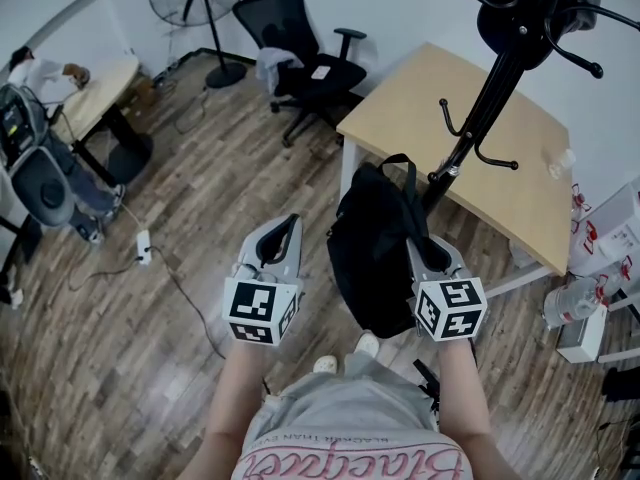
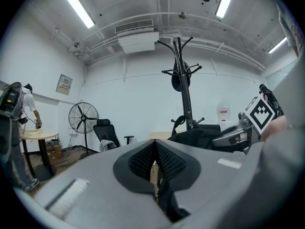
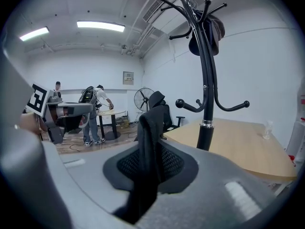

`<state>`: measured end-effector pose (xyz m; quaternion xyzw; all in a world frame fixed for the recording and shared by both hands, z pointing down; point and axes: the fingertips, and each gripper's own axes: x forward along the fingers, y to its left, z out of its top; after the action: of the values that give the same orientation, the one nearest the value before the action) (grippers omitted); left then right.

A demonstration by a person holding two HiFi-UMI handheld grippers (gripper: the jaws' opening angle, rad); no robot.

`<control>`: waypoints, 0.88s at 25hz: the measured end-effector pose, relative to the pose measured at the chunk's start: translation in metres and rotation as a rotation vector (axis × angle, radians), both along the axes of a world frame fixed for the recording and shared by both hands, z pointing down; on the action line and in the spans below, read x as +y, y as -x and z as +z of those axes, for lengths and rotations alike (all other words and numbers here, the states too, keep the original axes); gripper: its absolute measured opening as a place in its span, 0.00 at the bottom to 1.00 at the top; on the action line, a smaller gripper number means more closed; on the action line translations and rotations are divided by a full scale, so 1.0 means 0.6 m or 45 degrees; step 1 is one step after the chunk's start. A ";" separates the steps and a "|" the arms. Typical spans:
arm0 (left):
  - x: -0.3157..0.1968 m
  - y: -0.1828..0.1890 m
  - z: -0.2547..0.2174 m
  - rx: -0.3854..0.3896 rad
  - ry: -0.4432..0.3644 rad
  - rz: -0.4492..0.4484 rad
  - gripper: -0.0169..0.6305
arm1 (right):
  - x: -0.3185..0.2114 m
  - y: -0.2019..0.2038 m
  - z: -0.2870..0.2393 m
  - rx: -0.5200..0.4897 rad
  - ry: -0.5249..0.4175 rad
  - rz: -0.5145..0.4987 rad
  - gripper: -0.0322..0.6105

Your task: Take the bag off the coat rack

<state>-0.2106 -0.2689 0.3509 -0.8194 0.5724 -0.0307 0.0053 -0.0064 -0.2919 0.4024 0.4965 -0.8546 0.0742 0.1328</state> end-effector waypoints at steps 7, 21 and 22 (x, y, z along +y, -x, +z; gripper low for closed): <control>0.000 0.023 -0.014 0.006 -0.022 -0.053 0.06 | -0.017 0.040 -0.014 0.009 -0.019 -0.057 0.14; 0.003 0.060 -0.045 0.001 -0.075 -0.126 0.06 | -0.032 0.102 -0.050 -0.024 -0.076 -0.146 0.14; 0.003 0.060 -0.046 0.000 -0.077 -0.127 0.06 | -0.032 0.105 -0.052 -0.024 -0.080 -0.152 0.14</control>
<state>-0.2465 -0.2674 0.3234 -0.7893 0.6132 -0.0136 0.0284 -0.0695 -0.3109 0.3710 0.4480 -0.8858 0.0440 0.1131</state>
